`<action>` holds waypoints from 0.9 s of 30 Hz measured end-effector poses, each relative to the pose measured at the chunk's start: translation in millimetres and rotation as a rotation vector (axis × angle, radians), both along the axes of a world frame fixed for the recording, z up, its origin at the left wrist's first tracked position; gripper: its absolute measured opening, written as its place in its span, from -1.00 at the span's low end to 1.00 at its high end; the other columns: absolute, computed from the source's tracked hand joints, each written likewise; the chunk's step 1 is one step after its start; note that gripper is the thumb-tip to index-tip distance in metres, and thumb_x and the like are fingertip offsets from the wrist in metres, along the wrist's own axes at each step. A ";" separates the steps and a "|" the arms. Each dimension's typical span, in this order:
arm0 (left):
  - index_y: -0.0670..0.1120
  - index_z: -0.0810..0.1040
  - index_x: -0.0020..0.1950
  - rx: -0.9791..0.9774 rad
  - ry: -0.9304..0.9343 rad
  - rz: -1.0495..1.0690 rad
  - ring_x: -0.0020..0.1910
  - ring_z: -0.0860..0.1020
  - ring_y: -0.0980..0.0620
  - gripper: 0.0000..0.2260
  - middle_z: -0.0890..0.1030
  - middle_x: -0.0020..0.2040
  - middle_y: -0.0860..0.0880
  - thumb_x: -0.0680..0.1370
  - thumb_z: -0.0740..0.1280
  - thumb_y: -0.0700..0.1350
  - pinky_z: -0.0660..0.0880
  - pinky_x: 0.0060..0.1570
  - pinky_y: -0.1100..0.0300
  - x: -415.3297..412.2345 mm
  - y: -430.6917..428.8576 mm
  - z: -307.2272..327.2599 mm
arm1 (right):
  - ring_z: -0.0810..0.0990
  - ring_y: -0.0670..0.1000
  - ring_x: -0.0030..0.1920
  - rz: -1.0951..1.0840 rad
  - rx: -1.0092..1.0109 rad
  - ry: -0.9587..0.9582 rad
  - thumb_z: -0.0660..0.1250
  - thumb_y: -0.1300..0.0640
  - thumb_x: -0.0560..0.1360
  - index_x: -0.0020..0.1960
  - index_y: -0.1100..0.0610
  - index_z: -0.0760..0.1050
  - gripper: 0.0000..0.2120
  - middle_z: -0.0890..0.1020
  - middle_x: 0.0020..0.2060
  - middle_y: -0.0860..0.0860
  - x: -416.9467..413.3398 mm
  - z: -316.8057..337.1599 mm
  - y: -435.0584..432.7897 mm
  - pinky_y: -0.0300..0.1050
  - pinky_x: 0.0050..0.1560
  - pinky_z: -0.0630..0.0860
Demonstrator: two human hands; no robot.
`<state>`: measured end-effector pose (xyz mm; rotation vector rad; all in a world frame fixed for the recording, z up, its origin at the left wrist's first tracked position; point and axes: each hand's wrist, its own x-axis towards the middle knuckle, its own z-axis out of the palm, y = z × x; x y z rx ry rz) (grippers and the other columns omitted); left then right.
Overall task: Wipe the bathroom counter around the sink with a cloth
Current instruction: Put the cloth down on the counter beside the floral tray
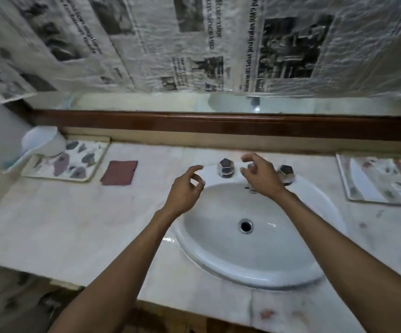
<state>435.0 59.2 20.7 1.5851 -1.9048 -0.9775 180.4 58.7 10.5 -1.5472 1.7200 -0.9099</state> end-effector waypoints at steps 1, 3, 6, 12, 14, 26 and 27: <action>0.09 0.45 0.43 0.013 -0.003 0.012 -0.23 0.66 0.05 -0.62 0.63 0.01 0.09 0.61 0.31 -0.09 0.59 -0.11 0.10 23.8 2.3 0.6 | 0.60 -0.12 -0.24 0.012 -0.023 0.024 0.38 0.16 0.52 0.16 0.03 0.53 -0.78 0.65 -0.02 -0.07 23.9 -2.5 1.5 -0.08 0.00 0.56; 0.10 0.44 0.43 0.021 -0.004 0.027 -0.23 0.65 0.04 -0.62 0.62 0.01 0.10 0.61 0.31 -0.09 0.56 -0.18 0.12 69.7 5.5 -1.2 | 0.64 -0.06 -0.12 0.039 -0.030 0.056 0.39 0.17 0.51 0.17 0.07 0.54 -0.77 0.64 0.06 -0.06 69.3 -7.6 3.2 -0.26 -0.02 0.49; 0.09 0.45 0.43 -0.002 -0.042 0.059 -0.27 0.63 0.05 -0.62 0.63 0.00 0.11 0.61 0.31 -0.10 0.48 -0.23 0.19 134.6 2.6 -6.1 | 0.61 -0.02 -0.03 0.114 0.041 0.031 0.35 0.13 0.55 0.26 0.06 0.49 -0.72 0.56 0.21 -0.06 130.5 -16.2 -0.3 -0.18 -0.07 0.45; -0.08 0.55 0.27 0.045 -0.124 0.205 -0.30 0.54 0.12 -0.76 0.63 -0.14 0.03 0.61 0.33 -0.08 0.40 -0.23 0.19 230.5 -27.2 -15.9 | 0.61 -0.03 -0.03 0.195 0.105 0.038 0.34 0.09 0.56 0.28 0.04 0.47 -0.70 0.54 0.23 -0.05 219.7 -30.1 -21.4 -0.10 0.03 0.54; -0.11 0.55 0.26 0.045 -0.133 0.271 -0.19 0.58 0.02 -0.76 0.66 0.03 -0.08 0.61 0.33 -0.07 0.41 -0.14 0.17 253.2 -45.0 -25.4 | 0.61 -0.02 -0.05 0.212 0.128 0.061 0.34 0.09 0.56 0.29 0.05 0.46 -0.69 0.53 0.24 -0.04 239.8 -38.3 -36.2 -0.08 0.09 0.53; -0.27 0.40 0.44 0.119 -0.255 0.422 0.33 0.45 -0.30 -0.56 0.52 0.31 -0.31 0.62 0.27 -0.07 0.45 0.27 -0.09 318.0 -157.5 -98.7 | 0.36 0.14 0.45 0.216 0.105 0.192 0.31 0.06 0.59 0.36 0.15 0.42 -0.62 0.42 0.41 0.11 330.3 -120.8 -134.3 -0.05 0.41 0.24; -0.26 0.38 0.46 0.134 -0.268 0.418 0.34 0.44 -0.31 -0.54 0.52 0.32 -0.31 0.62 0.26 -0.04 0.44 0.26 -0.09 319.2 -165.5 -104.7 | 0.29 0.15 0.50 0.211 0.082 0.247 0.30 0.06 0.59 0.39 0.17 0.41 -0.60 0.37 0.46 0.13 338.3 -128.3 -139.9 -0.01 0.46 0.18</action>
